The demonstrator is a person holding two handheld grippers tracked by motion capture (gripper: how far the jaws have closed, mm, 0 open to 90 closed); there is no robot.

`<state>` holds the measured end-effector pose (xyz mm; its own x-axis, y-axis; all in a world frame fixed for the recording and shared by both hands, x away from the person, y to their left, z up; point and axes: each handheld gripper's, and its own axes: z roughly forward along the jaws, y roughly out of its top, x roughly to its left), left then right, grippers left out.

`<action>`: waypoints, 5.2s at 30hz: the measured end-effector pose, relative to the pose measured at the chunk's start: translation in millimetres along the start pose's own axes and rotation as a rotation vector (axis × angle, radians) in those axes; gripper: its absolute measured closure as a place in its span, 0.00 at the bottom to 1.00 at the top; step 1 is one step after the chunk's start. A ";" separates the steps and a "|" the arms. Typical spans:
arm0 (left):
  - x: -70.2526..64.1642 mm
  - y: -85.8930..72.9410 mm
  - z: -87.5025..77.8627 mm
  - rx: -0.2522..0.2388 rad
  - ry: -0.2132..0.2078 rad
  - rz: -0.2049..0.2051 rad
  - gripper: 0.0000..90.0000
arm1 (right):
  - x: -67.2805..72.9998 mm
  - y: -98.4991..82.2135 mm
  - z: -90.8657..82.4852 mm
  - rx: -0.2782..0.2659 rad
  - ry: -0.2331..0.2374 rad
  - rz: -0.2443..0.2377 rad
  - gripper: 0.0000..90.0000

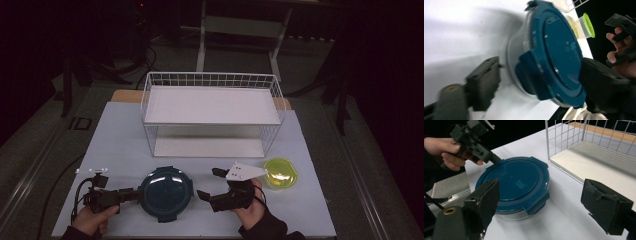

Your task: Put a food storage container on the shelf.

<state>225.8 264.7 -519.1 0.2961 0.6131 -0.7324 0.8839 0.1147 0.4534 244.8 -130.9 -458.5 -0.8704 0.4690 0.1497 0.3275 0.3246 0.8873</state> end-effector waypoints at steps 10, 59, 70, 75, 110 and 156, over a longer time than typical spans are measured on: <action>19.8 2.0 9.7 0.076 -0.135 -0.103 0.49 | 2.0 0.5 1.1 0.017 -0.004 -0.007 0.16; -2.4 -10.9 3.0 0.066 -0.183 0.109 0.62 | -22.0 -40.9 51.6 0.187 0.299 0.551 0.60; -5.3 -15.1 1.5 0.053 -0.176 0.095 0.63 | -17.2 -41.6 49.4 0.175 0.278 0.571 0.61; -10.2 -17.4 0.1 0.050 -0.162 0.099 0.63 | -17.2 -43.6 48.0 0.166 0.286 0.588 0.62; -63.5 29.2 -7.4 -0.020 -0.143 0.183 0.64 | -28.3 4.4 12.2 0.072 0.214 0.549 0.63; -158.7 172.0 33.0 -0.074 -0.208 0.355 0.63 | -112.5 110.3 -76.2 -0.146 0.075 0.540 0.63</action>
<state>342.8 161.3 -341.6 0.6510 0.4548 -0.6078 0.6877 -0.0142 0.7259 350.8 -210.4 -344.2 -0.6186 0.4755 0.6255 0.6843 -0.0653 0.7263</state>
